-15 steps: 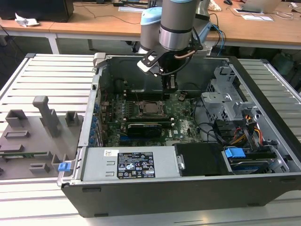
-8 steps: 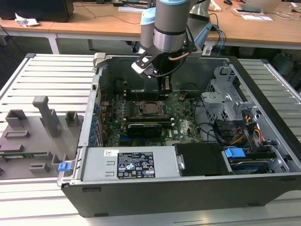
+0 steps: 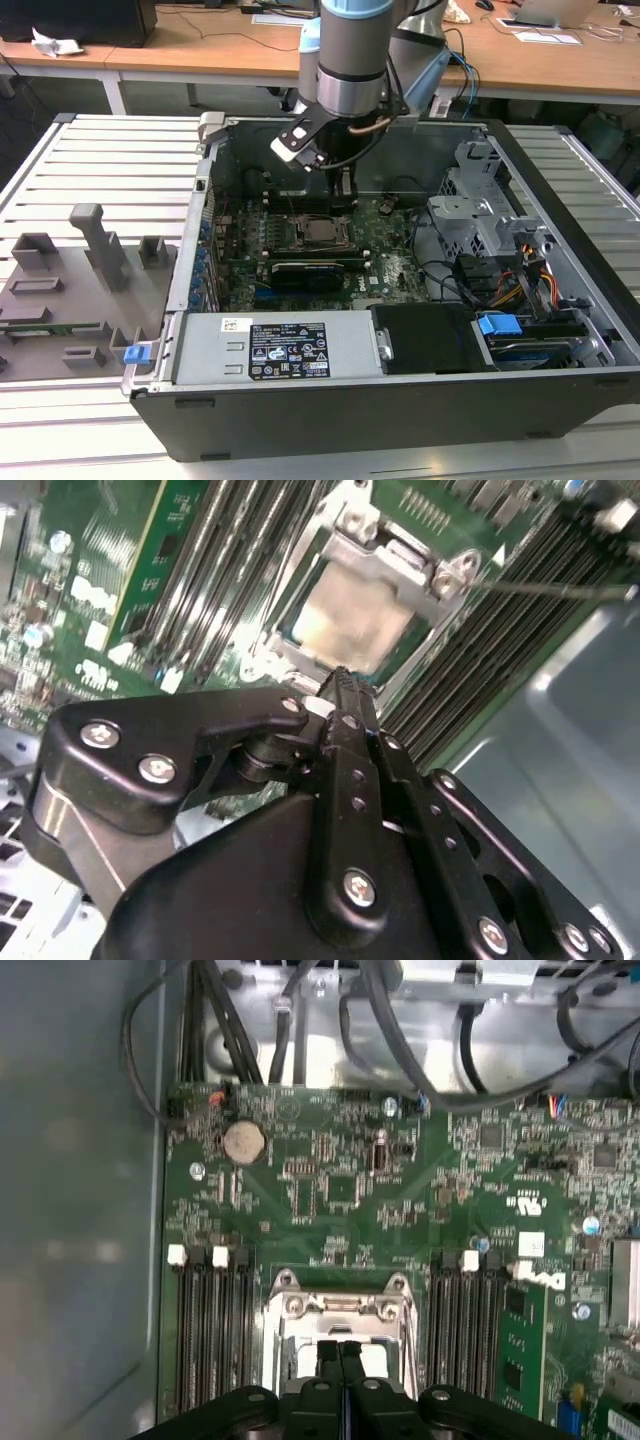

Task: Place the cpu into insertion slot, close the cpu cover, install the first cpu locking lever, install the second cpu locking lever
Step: 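Close the cpu cover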

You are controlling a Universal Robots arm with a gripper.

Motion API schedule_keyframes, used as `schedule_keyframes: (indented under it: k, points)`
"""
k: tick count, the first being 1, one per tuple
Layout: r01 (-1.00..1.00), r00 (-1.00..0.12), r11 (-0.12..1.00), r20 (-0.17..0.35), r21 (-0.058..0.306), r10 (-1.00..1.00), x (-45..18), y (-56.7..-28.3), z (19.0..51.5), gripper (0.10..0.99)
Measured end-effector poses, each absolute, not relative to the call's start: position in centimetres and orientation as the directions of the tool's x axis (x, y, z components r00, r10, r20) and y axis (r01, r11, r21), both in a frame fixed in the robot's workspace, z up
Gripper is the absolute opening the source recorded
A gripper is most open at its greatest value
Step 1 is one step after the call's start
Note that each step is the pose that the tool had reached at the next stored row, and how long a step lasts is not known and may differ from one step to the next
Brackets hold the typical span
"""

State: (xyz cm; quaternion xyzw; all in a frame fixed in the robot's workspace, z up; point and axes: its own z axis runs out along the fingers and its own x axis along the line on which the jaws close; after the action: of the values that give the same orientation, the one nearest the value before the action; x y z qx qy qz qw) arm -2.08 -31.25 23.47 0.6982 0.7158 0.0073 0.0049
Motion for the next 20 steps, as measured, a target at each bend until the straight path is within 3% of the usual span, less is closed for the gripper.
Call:
schedule_keyframes:
  k: [20]
  points:
    - [0.999,-0.045,0.045,0.000,0.017,0.999,-5.4,-31.2,21.0,0.106]
